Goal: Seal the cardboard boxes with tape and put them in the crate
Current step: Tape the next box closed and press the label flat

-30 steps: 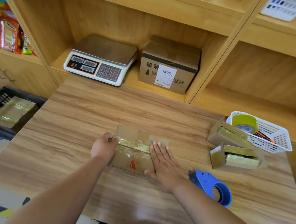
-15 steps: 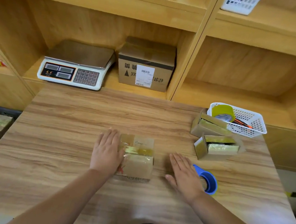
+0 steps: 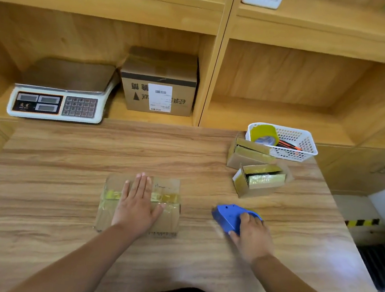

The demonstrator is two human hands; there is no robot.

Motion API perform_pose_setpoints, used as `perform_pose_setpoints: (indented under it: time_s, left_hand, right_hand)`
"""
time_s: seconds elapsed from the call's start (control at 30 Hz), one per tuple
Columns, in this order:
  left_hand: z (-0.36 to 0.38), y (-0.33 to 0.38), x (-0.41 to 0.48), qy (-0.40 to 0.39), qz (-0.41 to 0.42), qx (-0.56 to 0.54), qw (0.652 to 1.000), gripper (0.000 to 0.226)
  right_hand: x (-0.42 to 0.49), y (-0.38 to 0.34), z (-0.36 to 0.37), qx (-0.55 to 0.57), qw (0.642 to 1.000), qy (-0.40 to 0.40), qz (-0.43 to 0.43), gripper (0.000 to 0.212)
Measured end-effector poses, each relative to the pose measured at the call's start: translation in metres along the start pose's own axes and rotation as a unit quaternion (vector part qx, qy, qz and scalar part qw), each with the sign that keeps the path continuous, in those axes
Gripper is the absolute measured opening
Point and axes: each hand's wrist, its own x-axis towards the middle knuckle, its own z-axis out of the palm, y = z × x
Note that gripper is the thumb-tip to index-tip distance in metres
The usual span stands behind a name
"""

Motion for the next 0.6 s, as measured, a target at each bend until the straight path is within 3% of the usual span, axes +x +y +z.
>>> perform_pose_setpoints:
  time_s: [0.17,0.33,0.43,0.6]
  left_hand:
    - [-0.001,-0.003,0.0,-0.001,0.008,-0.001,1.0,0.083]
    - [-0.004,-0.004,0.0,-0.007,0.01,-0.008,1.0,0.085]
    - [-0.008,-0.004,0.0,-0.005,0.002,-0.039,0.999,0.089]
    - [-0.029,0.006,0.002,0.01,-0.023,-0.15,0.988,0.095]
  right_hand:
    - [0.005,-0.01,-0.004,0.026,0.994,-0.039,0.097,0.038]
    - [0.004,-0.013,-0.01,0.06,0.988,-0.094,0.105,0.016]
    - [0.006,-0.014,-0.014,0.065,0.993,-0.074,0.071,0.019]
    - [0.006,-0.025,-0.02,0.095,0.995,0.015,0.01,0.049]
